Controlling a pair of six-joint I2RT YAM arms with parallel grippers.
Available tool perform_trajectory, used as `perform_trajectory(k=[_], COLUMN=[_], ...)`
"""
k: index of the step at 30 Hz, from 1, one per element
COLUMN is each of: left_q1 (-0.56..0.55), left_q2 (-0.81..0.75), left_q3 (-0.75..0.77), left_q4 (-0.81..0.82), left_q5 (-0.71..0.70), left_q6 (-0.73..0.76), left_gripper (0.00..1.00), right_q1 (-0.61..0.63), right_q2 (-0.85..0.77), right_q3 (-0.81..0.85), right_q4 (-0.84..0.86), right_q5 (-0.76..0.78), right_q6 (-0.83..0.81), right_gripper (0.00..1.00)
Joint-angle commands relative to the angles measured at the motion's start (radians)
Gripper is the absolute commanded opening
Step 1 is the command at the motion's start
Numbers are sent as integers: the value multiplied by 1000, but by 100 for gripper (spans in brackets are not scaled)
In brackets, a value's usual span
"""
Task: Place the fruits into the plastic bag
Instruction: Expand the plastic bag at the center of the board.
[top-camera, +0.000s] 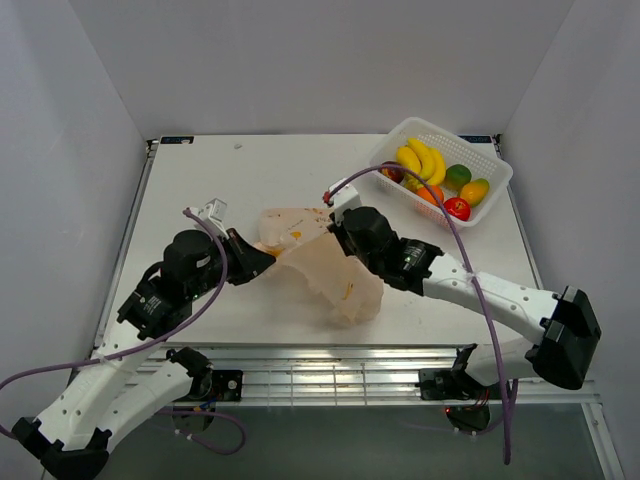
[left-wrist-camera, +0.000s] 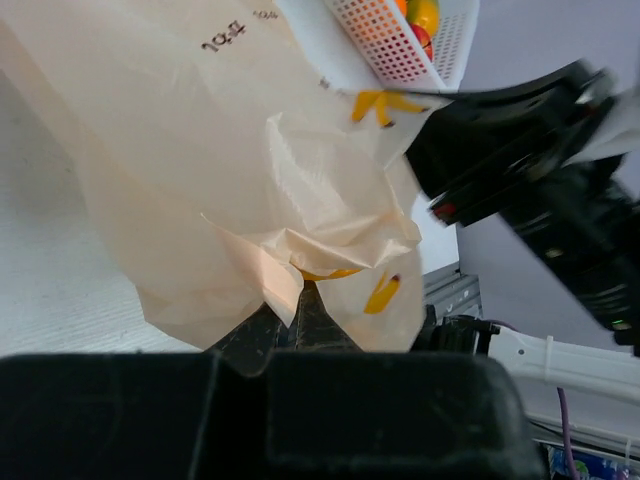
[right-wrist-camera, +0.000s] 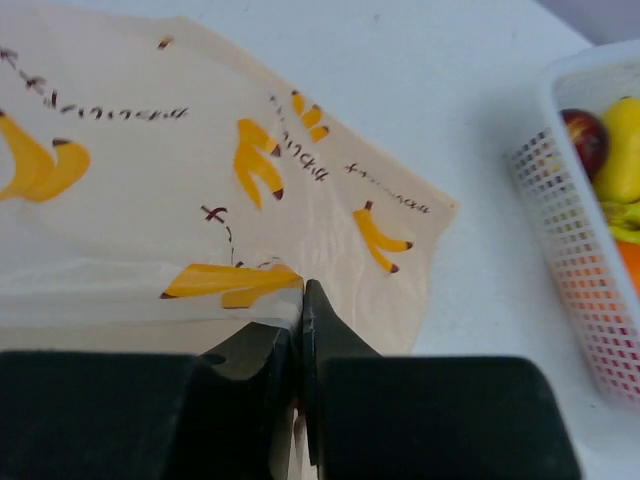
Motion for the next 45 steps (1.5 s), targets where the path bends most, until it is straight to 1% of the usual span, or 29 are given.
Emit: perform_trajectory(k=[1, 5, 9, 11, 13, 14, 15, 16, 19, 21, 23, 26, 28, 30, 32, 33, 34, 35, 36, 37, 39, 42, 45], left_q1=[-4, -4, -4, -4, -4, -4, -4, -4, -4, -4, -4, -4, -4, -7, -16, -19, -21, -21, -21, -23, -23, -23, -23], left_q2=[-6, 0, 0, 1, 7, 12, 27, 36, 64, 70, 83, 128, 153, 194, 207, 210, 211, 211, 218, 221, 219, 215, 248], left_q3=[13, 13, 24, 26, 19, 16, 16, 19, 32, 33, 36, 55, 65, 97, 140, 151, 160, 171, 188, 194, 208, 210, 210], left_q4=[-101, -146, -222, -243, -249, -247, -246, -243, -229, -201, -183, -174, -171, -199, -232, -255, -267, -282, -307, -318, -322, -278, -263], left_q5=[-18, -8, 2, 25, 45, 62, 68, 70, 73, 67, 59, 58, 59, 52, 9, 3, 2, -7, -2, -2, -10, -8, 7], left_q6=[6, 0, -2, 6, 12, 13, 16, 20, 26, 33, 41, 56, 91, 119, 148, 162, 182, 206, 223, 233, 250, 274, 282], left_gripper=[0, 0, 0, 0, 7, 13, 22, 30, 44, 44, 48, 56, 58, 60, 62, 69, 83, 86, 95, 98, 98, 98, 98], right_q1=[-48, -65, -87, -90, -90, -90, -90, -90, -90, -90, -90, -90, -90, -90, -90, -90, -90, -90, -90, -90, -90, -90, -88], right_q2=[-62, -51, -54, -56, -53, -51, -43, -42, -30, -33, -31, -22, -19, -20, -22, -22, -23, -25, -29, -30, -36, -42, -46], right_q3=[91, 168, 209, 223, 232, 232, 231, 228, 216, 200, 174, 180, 191, 199, 203, 208, 208, 209, 209, 209, 211, 208, 211], right_q4=[23, -5, -14, -22, -27, -34, -37, -40, -59, -53, -45, -40, -42, -42, -48, -53, -56, -59, -60, -60, -63, -63, -70], right_q5=[54, 81, 77, 48, 11, -28, -49, -62, -96, -138, -159, -191, -205, -224, -218, -215, -213, -207, -202, -201, -196, -198, -204], right_q6=[-125, -170, -179, -182, -182, -179, -170, -167, -136, -118, -111, -110, -110, -114, -124, -127, -128, -134, -136, -139, -147, -150, -151], right_gripper=[8, 8, 8, 8, 8, 8, 8, 8, 8, 8, 8, 8, 8, 8, 8, 8, 8, 8, 8, 8, 8, 8, 8])
